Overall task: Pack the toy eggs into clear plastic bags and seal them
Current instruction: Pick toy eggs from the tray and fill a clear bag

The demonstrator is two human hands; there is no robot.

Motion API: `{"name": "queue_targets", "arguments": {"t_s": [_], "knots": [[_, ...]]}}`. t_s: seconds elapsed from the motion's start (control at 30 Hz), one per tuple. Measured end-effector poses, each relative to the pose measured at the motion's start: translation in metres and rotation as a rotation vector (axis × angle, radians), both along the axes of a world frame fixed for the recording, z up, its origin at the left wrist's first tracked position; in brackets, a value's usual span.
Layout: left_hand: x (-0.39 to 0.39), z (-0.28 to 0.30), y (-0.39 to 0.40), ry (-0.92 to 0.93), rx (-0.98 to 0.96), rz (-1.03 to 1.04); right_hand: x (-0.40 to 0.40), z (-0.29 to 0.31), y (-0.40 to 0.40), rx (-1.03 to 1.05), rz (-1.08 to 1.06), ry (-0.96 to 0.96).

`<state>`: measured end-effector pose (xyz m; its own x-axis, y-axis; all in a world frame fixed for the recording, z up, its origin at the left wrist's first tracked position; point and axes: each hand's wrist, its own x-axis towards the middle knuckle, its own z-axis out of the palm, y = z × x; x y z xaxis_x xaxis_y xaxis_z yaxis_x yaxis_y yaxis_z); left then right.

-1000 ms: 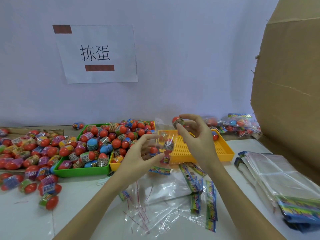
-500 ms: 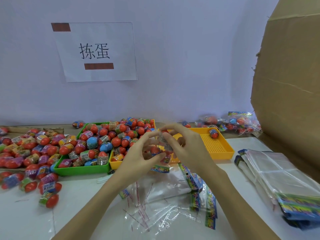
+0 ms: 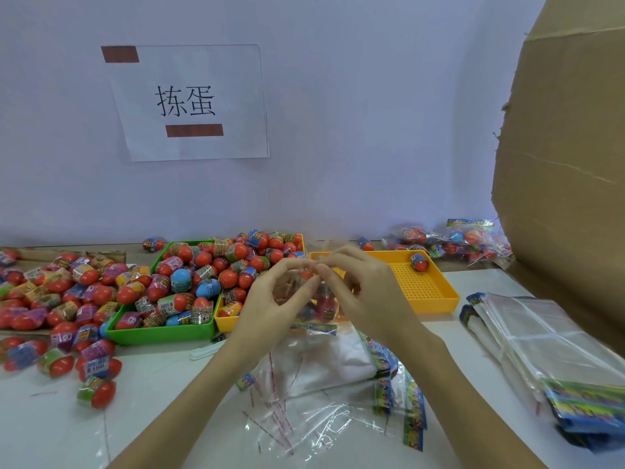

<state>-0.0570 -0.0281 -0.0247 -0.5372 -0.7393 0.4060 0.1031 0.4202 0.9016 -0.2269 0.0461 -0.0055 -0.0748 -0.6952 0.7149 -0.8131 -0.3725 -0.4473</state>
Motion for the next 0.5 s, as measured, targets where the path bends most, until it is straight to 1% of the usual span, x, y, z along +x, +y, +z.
{"name": "queue_targets", "arguments": {"t_s": [0.1, 0.17, 0.2, 0.23, 0.27, 0.33, 0.37, 0.43, 0.5], "knots": [[0.0012, 0.0045, -0.0001, 0.110, 0.219, 0.009, -0.0018, 0.0064, 0.0043, -0.219, -0.090, -0.103], [0.0023, 0.0070, -0.0020, 0.136, 0.349, 0.002, -0.0018, 0.0089, 0.0055, -0.272, -0.144, -0.239], [0.0025, 0.0080, -0.0025, 0.148, 0.402, -0.006, -0.0015, 0.0096, 0.0057, -0.239, -0.148, -0.327], [0.0027, 0.0090, -0.0025, 0.165, 0.447, -0.015, -0.0017, 0.0102, 0.0058, -0.153, -0.129, -0.423], [0.0028, 0.0096, -0.0023, 0.178, 0.475, -0.024, -0.0027, 0.0105, 0.0056, -0.020, -0.086, -0.500], [0.0032, 0.0100, -0.0018, 0.169, 0.485, -0.033, -0.0045, 0.0091, 0.0043, 0.227, 0.029, -0.541], [0.0038, 0.0099, -0.0018, 0.161, 0.478, -0.033, -0.0044, 0.0072, 0.0033, 0.288, 0.077, -0.535], [0.0044, 0.0094, -0.0026, 0.150, 0.456, -0.016, -0.0028, 0.0045, 0.0017, 0.304, 0.123, -0.550], [0.0043, 0.0088, -0.0033, 0.132, 0.436, 0.005, -0.0026, 0.0033, 0.0005, 0.269, 0.120, -0.573]]}}
